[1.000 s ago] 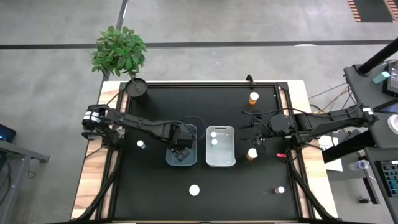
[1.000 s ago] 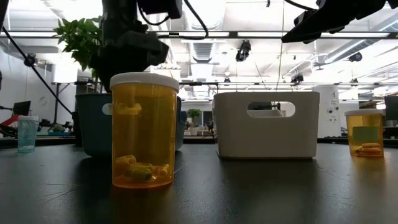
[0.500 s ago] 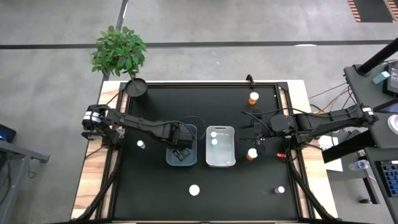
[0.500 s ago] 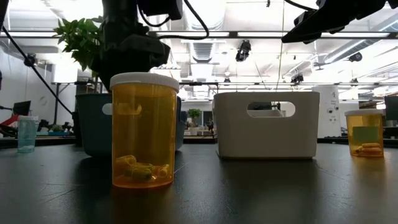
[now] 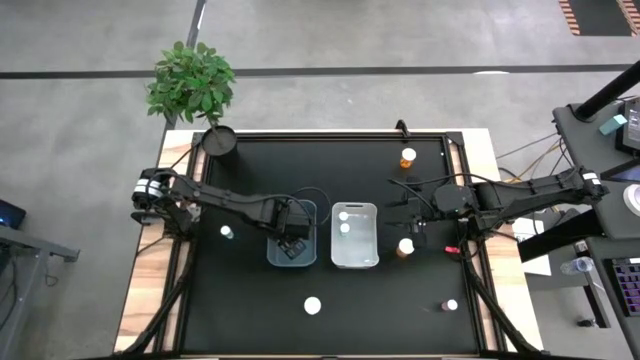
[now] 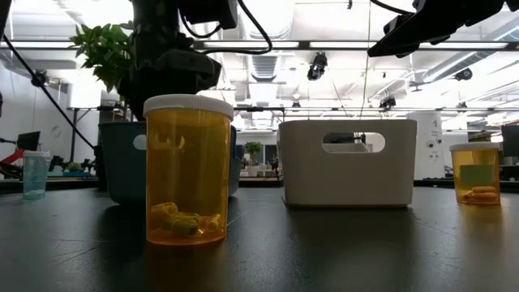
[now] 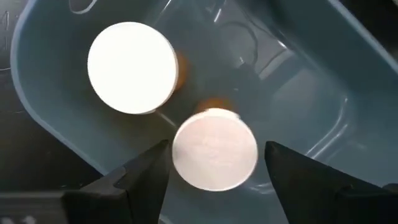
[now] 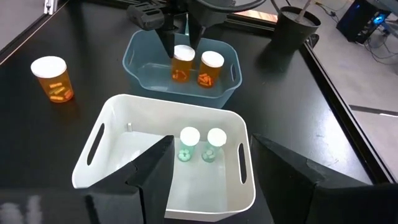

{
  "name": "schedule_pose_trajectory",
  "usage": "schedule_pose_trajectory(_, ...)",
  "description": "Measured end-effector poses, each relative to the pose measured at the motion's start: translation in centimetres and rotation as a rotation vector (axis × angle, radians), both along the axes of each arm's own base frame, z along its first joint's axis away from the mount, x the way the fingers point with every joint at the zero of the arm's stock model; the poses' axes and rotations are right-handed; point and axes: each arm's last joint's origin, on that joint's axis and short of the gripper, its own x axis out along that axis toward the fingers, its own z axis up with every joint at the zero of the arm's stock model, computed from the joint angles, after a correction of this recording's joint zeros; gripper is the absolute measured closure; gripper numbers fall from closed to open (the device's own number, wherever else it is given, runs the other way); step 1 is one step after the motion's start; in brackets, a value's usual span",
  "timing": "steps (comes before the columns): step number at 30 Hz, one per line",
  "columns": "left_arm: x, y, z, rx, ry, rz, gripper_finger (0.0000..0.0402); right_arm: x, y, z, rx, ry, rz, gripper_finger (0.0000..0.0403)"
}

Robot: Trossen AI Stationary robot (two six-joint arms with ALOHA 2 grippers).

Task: Pick and place medicine bottles into bin by pill shape (circle, oval)
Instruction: Put the orange capsule bottle into the blue bin, then put the pink tablet bottle into the white bin

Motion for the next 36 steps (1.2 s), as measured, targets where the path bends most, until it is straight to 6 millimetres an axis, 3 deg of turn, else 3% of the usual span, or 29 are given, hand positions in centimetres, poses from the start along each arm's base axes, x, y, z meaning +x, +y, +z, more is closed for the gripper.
schedule_pose_trajectory(9, -0.4, -0.2, 1.5, -0.059, -0.038, -0.019, 0.0157, 0.0, 0.0, 0.0, 0.015, -0.001, -0.008, 0.0200)
schedule_pose_trajectory(16, -1.5, -0.6, 4.1, -0.038, -0.151, -0.083, 0.0157, 0.0, 0.0, 0.0, 0.096, -0.003, -0.049, 0.0200)
schedule_pose_trajectory(26, -0.4, -3.1, 7.4, 0.205, -0.544, -0.496, 0.0157, 0.3, 0.1, -0.4, 0.354, 0.019, -0.181, 0.0200)
schedule_pose_trajectory(36, 0.7, -3.3, 8.7, 0.448, -0.653, -0.731, 0.0157, 0.5, 1.4, 0.2, 0.789, 0.180, -0.064, 0.0200)
